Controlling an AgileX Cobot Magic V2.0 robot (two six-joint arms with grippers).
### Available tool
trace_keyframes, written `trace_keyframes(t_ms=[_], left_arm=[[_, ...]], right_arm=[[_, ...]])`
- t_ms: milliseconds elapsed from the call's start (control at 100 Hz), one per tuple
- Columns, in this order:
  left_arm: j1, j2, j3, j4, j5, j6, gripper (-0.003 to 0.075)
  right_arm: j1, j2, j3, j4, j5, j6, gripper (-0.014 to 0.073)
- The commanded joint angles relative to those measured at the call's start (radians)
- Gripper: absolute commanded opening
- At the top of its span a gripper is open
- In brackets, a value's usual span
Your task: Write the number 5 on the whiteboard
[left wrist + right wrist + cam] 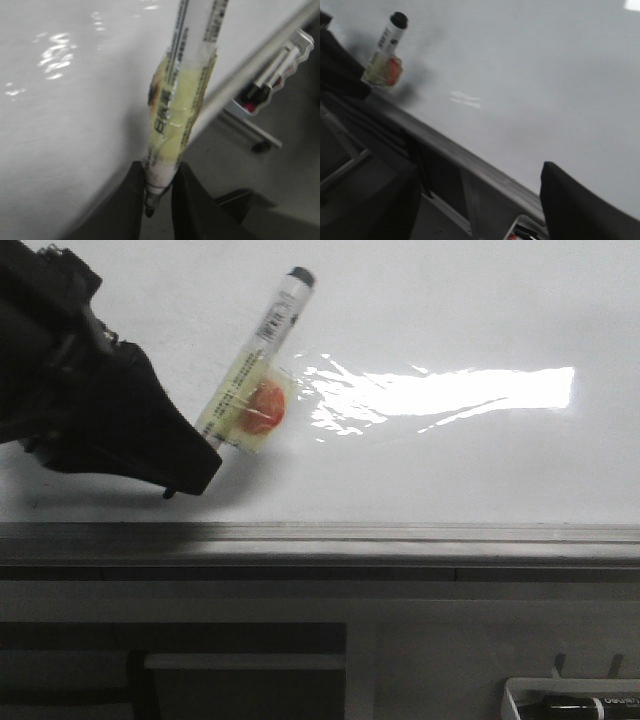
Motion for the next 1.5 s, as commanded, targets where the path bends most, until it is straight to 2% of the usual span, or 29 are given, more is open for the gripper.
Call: trace_keyframes(t_ms=[0,90,230,350,610,1170,1260,1490], left_arm=[[-0.061,-0.074,-0.024,0.091,0.033,0.117,-0.002],[-0.128,-0.115,-0.024,0.16,0.058,0.21,-0.002],[-0.199,-0.135,-0.024,0.248,0.06,0.219,-0.002],[-0.229,-0.135,-0.024,0.267,0.06,0.219,-0.002],[-0.229,-0.135,-0.024,0.271,0.06,0.219,-0.002],[-0.229,-0.14,-0.024,0.269,0.02,0.219,-0.002],[-0.229,-0.14,-0.024,0.262,0.013,0.219,-0.002],[-0.229,-0.14,-0.024,0.26,0.013,0.219,-0.002]], right_arm=[[0.106,0.015,-0.039,-0.001,-0.088,-0.03,0.0453],[0.214,0.035,-0.039,-0.001,-0.127,-0.03,0.0453],[0.347,0.125,-0.069,-0.001,-0.146,-0.03,0.0453],[0.409,0.23,-0.132,-0.001,-0.167,-0.03,0.0453],[0.425,0.397,-0.235,-0.005,-0.215,-0.03,0.0453],[0.453,0.543,-0.25,-0.005,-0.277,-0.03,0.0444],[0.453,0.554,-0.25,0.0,-0.288,-0.03,0.0379],[0.453,0.554,-0.25,0.002,-0.325,-0.03,0.0101]])
